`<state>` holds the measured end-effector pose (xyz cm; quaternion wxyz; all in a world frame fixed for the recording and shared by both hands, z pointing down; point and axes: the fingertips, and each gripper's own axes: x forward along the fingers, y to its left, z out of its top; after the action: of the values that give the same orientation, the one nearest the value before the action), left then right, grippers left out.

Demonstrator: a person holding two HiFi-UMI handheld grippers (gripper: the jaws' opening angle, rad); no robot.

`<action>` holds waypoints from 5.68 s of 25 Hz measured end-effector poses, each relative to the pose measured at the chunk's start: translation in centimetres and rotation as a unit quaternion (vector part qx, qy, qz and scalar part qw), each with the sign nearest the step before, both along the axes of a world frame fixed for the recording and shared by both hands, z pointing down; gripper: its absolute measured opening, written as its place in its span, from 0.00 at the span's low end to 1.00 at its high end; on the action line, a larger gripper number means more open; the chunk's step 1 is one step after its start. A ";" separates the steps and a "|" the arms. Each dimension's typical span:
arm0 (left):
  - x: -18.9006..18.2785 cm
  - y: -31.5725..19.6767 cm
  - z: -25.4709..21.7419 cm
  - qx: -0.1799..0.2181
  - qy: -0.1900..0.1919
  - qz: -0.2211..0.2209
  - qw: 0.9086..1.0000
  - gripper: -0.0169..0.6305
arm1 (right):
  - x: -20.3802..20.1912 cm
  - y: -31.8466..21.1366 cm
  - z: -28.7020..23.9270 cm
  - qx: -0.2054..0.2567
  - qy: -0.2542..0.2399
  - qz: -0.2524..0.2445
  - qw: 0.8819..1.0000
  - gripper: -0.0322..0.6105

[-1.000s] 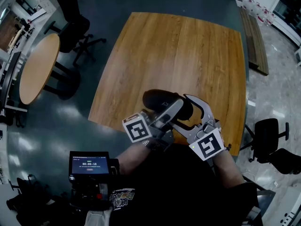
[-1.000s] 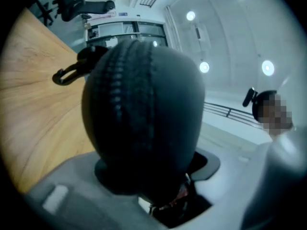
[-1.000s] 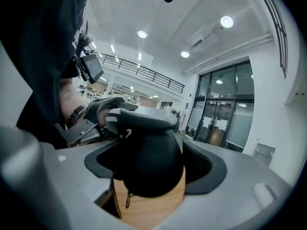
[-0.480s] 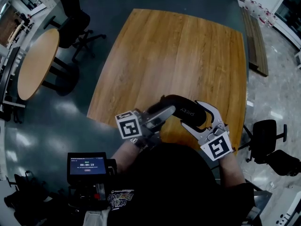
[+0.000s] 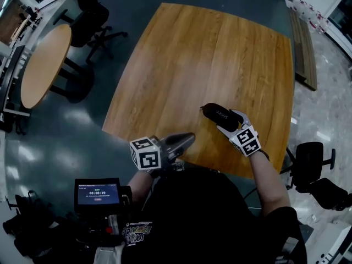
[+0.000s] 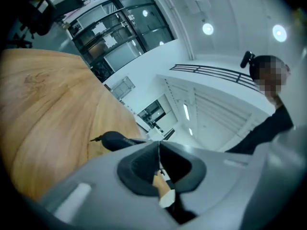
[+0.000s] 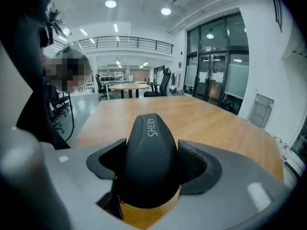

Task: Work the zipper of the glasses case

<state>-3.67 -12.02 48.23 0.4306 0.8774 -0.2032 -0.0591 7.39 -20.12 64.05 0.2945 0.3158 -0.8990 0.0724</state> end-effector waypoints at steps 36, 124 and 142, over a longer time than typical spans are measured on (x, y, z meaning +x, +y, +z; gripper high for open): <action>-2.6 5.2 0.6 0.060 -0.004 0.172 0.983 0.03 | -8.8 10.2 -16.3 0.031 -0.306 0.176 0.935 0.06; 3.8 25.0 -0.5 0.131 -0.094 0.056 0.985 0.03 | -4.0 33.2 -17.4 0.008 -0.354 0.180 0.918 0.06; 4.8 26.1 1.2 0.099 -0.100 0.064 0.988 0.03 | -2.1 33.8 -16.3 -0.004 -0.364 0.204 0.909 0.06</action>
<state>1.13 14.05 49.47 0.3220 0.9283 -0.1821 0.0370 5.27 13.72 47.80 -0.0730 0.4428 -0.8596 0.2444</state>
